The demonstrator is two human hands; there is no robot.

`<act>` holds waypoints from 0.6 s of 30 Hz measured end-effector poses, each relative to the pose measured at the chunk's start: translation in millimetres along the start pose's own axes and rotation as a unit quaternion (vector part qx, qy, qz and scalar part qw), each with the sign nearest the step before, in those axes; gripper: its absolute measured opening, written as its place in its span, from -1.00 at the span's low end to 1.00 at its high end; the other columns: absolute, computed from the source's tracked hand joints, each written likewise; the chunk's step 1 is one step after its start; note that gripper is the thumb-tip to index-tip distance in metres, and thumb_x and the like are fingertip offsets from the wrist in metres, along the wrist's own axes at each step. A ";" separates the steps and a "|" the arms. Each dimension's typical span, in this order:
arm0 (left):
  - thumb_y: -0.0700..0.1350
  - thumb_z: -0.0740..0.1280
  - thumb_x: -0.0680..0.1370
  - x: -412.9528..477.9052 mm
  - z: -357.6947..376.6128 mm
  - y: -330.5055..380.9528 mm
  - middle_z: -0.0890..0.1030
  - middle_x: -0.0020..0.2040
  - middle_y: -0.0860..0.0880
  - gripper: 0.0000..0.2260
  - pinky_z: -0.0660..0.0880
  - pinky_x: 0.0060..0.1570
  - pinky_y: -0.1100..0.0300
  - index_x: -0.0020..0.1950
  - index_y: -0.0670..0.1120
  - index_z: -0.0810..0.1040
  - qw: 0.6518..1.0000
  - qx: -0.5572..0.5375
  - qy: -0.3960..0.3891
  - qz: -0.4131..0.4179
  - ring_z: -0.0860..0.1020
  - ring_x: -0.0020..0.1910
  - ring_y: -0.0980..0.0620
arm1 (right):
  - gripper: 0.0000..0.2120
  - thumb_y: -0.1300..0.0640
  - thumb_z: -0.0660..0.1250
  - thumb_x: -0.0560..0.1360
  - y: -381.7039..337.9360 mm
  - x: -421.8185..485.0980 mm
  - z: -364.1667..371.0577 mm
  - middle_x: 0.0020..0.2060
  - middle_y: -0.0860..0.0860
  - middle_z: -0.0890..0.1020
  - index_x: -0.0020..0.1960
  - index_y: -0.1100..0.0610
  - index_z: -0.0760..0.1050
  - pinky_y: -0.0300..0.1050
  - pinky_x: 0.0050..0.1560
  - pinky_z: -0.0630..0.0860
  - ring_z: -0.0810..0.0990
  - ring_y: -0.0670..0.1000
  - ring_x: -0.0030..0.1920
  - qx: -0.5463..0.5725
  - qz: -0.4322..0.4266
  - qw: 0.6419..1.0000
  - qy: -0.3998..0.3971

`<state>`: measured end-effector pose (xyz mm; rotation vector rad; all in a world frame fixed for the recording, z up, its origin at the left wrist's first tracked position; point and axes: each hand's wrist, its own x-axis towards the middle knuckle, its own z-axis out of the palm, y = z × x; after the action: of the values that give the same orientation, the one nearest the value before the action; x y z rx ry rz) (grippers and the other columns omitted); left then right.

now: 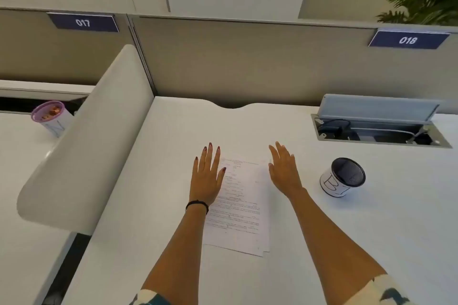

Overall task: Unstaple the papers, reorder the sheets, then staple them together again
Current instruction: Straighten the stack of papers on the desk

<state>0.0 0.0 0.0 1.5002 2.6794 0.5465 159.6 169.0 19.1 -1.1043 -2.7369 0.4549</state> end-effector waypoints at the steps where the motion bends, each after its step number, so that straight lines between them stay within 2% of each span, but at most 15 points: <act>1: 0.16 -0.17 0.58 -5.4 4.7 -1.8 -0.10 0.54 -0.06 -0.47 -0.06 0.46 -0.02 0.51 0.01 -0.18 1.000 -0.003 -0.015 -0.008 -0.12 0.51 -0.04 | -0.52 0.12 0.10 0.58 1.1 -2.0 4.9 0.50 0.14 0.06 0.46 0.13 0.08 0.17 0.46 -0.03 0.02 0.18 0.49 -0.006 0.011 1.000 -0.016; 4: 0.16 -0.20 0.58 -20.6 32.5 -14.2 -0.13 0.54 -0.05 -0.47 -0.08 0.47 0.01 0.51 0.01 -0.19 0.999 -0.004 -0.040 -0.029 -0.15 0.51 0.00 | -0.53 0.15 0.09 0.58 9.3 -4.0 27.3 0.50 0.14 0.08 0.46 0.14 0.08 0.19 0.45 0.02 0.05 0.18 0.49 -0.011 0.028 0.998 -0.052; 8: 0.19 -0.29 0.58 -23.0 55.4 -23.0 -0.06 0.54 -0.09 -0.45 -0.03 0.49 -0.04 0.52 -0.03 -0.13 0.997 0.010 -0.067 -0.041 -0.08 0.51 -0.05 | -0.53 0.14 0.08 0.59 17.7 0.3 48.1 0.50 0.13 0.08 0.46 0.13 0.08 0.17 0.46 0.01 0.05 0.16 0.49 -0.005 0.044 0.996 -0.078; 11: 0.18 -0.29 0.58 -23.4 69.7 -28.0 -0.04 0.54 -0.09 -0.45 -0.13 0.48 0.00 0.52 -0.04 -0.08 0.996 0.007 -0.083 -0.043 -0.07 0.51 -0.04 | -0.54 0.14 0.06 0.59 22.1 6.1 61.6 0.50 0.15 0.09 0.46 0.14 0.07 0.18 0.44 0.06 0.08 0.16 0.48 -0.013 0.053 0.993 -0.101; 14: 0.17 -0.28 0.59 -24.3 76.1 -30.0 0.00 0.54 -0.11 -0.45 -0.21 0.46 0.05 0.52 -0.03 -0.06 0.996 0.002 -0.071 -0.045 -0.08 0.51 -0.01 | -0.55 0.14 0.06 0.58 21.0 9.2 67.9 0.49 0.17 0.10 0.45 0.15 0.09 0.19 0.44 0.09 0.08 0.16 0.48 -0.019 0.056 0.994 -0.095; 18: 0.16 -0.28 0.58 -24.8 78.3 -30.8 0.04 0.54 -0.08 -0.46 -0.17 0.47 0.07 0.51 -0.01 0.00 0.997 -0.031 -0.053 -0.047 -0.05 0.50 0.03 | -0.56 0.16 0.07 0.58 16.3 12.6 76.7 0.48 0.17 0.13 0.44 0.15 0.13 0.22 0.43 0.11 0.10 0.16 0.48 -0.024 0.076 0.995 -0.066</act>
<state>2.7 -12.5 -86.8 1.3402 2.6109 0.5241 141.7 172.1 -58.2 -1.3484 -2.8016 0.5016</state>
